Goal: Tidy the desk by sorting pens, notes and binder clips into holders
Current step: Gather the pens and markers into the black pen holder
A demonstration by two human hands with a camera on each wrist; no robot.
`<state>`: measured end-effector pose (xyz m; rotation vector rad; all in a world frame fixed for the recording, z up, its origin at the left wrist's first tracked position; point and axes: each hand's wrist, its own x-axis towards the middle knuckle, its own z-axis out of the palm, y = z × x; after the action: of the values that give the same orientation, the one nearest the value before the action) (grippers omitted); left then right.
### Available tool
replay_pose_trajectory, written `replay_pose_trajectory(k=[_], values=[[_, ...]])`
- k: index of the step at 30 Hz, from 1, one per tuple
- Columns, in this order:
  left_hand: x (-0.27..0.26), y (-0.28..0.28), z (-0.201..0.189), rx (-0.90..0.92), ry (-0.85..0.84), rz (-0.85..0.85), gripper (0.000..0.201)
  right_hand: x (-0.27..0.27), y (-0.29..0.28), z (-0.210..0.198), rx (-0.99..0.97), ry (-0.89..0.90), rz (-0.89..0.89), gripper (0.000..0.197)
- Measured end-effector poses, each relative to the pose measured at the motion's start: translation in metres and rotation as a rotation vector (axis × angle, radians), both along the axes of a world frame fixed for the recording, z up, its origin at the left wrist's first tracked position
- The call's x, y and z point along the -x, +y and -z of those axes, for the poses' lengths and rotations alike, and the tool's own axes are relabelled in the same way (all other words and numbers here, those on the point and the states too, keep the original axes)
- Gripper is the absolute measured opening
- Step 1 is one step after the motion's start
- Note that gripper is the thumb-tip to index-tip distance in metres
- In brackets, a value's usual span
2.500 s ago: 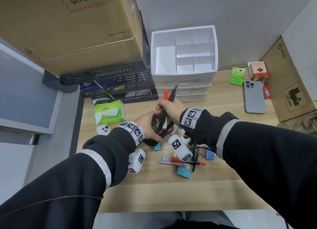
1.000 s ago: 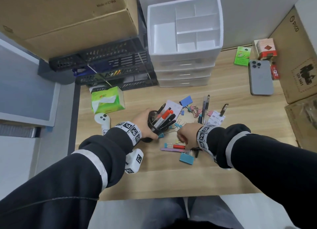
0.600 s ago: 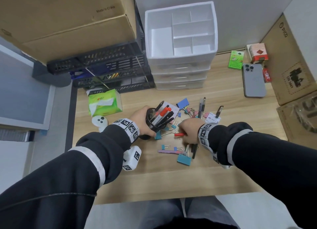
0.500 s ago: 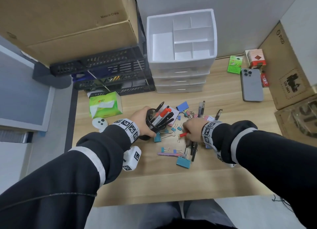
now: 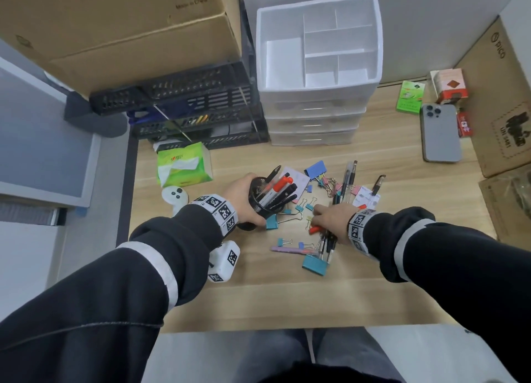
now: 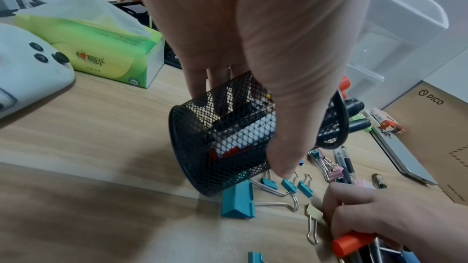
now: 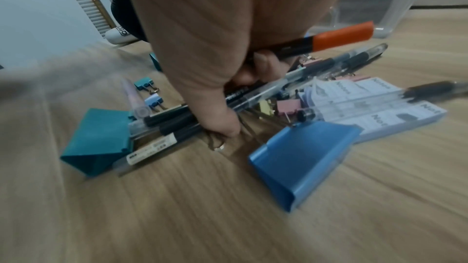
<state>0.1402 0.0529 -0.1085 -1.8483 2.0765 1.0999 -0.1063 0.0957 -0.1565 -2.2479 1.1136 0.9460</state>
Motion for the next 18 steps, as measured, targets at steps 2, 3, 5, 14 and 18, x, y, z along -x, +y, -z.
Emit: replay_pose_trajectory(k=[2,3,5,14,18], values=[[0.000,0.001,0.001,-0.003,0.000,0.004,0.108,0.000,0.001,0.001,0.018,0.003,0.000,0.054],[0.000,0.001,0.002,-0.005,-0.006,0.005,0.109,0.000,0.000,0.001,0.029,0.001,-0.003,0.050],[0.001,0.001,0.002,-0.007,-0.013,0.006,0.110,0.001,-0.002,0.001,0.052,-0.011,-0.017,0.044],[0.010,-0.006,-0.006,0.011,-0.016,0.018,0.099,0.004,-0.012,-0.002,0.015,-0.001,-0.045,0.030],[0.010,-0.006,-0.008,-0.001,-0.016,0.010,0.099,0.003,-0.014,-0.005,0.018,0.012,-0.071,0.023]])
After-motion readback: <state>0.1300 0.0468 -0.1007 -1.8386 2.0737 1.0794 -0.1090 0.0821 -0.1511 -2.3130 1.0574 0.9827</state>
